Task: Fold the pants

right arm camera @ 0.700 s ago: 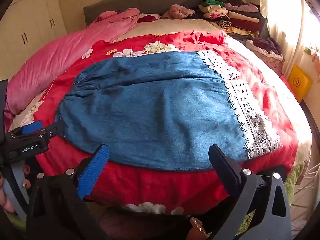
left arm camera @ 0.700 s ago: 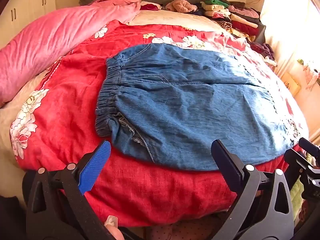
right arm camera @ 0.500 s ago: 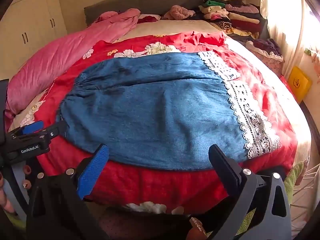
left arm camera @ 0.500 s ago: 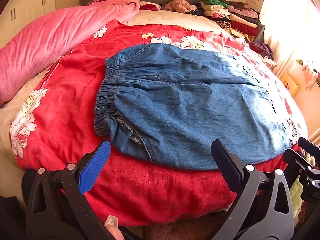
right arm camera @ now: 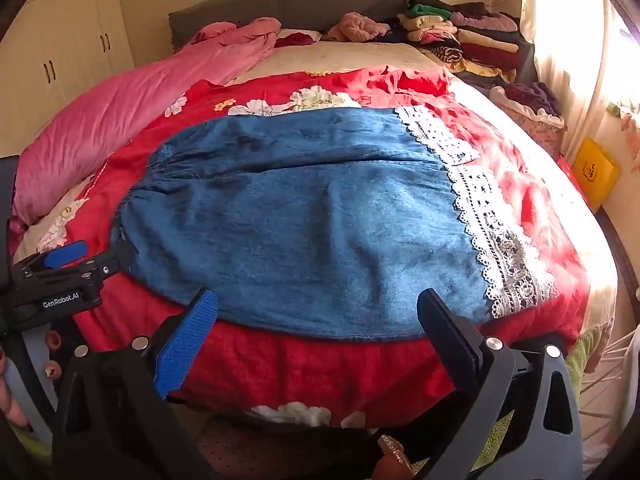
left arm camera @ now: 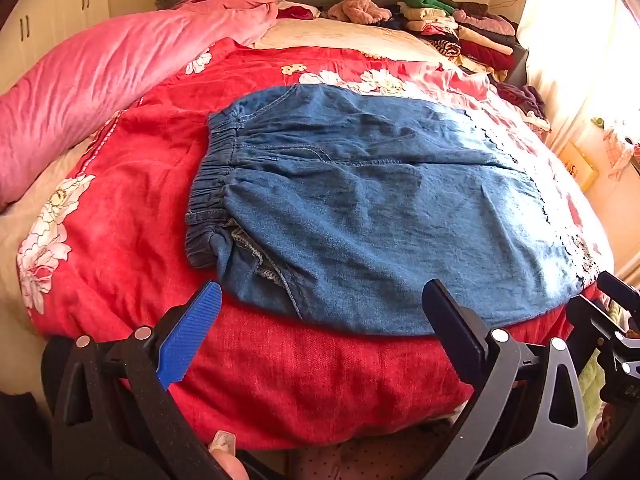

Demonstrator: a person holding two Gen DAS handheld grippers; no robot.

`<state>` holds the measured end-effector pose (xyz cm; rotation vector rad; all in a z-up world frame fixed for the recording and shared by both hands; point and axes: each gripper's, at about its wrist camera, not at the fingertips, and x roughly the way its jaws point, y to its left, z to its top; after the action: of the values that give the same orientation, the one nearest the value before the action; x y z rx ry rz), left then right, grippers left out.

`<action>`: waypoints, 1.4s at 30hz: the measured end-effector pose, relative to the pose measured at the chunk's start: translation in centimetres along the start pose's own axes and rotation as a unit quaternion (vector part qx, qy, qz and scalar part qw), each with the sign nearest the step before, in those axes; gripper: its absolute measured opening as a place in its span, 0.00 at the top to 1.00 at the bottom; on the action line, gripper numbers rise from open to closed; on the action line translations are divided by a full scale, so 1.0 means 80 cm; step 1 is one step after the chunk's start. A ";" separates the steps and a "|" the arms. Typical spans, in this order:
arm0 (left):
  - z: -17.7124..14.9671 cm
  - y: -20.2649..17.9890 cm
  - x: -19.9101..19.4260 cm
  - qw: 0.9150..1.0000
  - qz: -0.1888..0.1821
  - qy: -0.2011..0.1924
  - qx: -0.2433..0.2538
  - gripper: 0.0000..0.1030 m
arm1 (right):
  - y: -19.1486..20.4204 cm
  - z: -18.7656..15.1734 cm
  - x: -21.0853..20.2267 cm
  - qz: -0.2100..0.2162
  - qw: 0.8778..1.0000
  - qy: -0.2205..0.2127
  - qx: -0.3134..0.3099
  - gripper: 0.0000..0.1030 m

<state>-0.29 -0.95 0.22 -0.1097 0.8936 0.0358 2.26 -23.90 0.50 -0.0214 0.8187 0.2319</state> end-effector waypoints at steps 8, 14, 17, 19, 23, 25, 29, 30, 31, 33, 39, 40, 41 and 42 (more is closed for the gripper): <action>-0.004 0.002 0.001 1.000 -0.002 -0.001 0.000 0.08 | 0.001 0.000 0.002 0.000 1.000 0.002 -0.001 0.04; -0.003 0.003 0.001 1.000 -0.002 -0.001 0.001 0.08 | 0.000 0.000 0.003 0.001 1.000 0.004 -0.001 0.04; -0.003 0.003 0.001 1.000 -0.002 -0.001 0.001 0.08 | 0.000 0.000 0.003 0.001 1.000 0.004 -0.001 0.04; -0.002 0.005 0.001 1.000 -0.001 0.000 0.000 0.08 | 0.000 0.000 0.003 0.001 1.000 0.004 -0.001 0.04; -0.003 0.005 0.000 1.000 -0.003 -0.001 0.000 0.08 | 0.000 0.001 0.003 0.001 1.000 0.004 -0.002 0.04; -0.002 0.007 0.000 1.000 -0.004 -0.002 0.000 0.08 | 0.000 0.001 0.004 0.000 1.000 0.003 -0.002 0.04; 0.000 0.012 0.000 1.000 -0.004 -0.003 -0.001 0.08 | -0.001 0.002 0.004 -0.001 1.000 0.001 -0.001 0.04; 0.001 0.011 0.000 1.000 -0.003 -0.003 -0.002 0.08 | -0.002 0.003 0.004 -0.001 1.000 0.001 -0.001 0.04; 0.001 0.012 0.000 1.000 -0.003 -0.003 -0.002 0.08 | -0.002 0.004 0.004 -0.001 1.000 0.000 -0.001 0.04; 0.001 0.011 0.000 1.000 -0.002 -0.002 -0.002 0.08 | -0.002 0.005 0.004 -0.001 1.000 0.000 -0.002 0.04; 0.002 0.011 0.000 1.000 -0.002 -0.003 -0.001 0.08 | 0.000 0.007 0.005 -0.001 1.000 0.001 -0.005 0.04; 0.002 0.012 0.000 1.000 -0.002 -0.003 -0.001 0.08 | -0.001 0.007 0.005 -0.001 1.000 0.000 -0.004 0.04; 0.002 0.010 0.000 1.000 -0.002 -0.003 -0.001 0.08 | 0.000 0.008 0.006 -0.001 1.000 0.001 -0.004 0.04; 0.002 0.011 0.000 1.000 -0.002 -0.002 -0.001 0.08 | 0.000 0.008 0.005 -0.001 1.000 0.001 -0.004 0.04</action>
<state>-0.25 -0.07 0.23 -0.1139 0.8885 0.0340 3.00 -23.76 0.61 -0.0300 0.8193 0.2340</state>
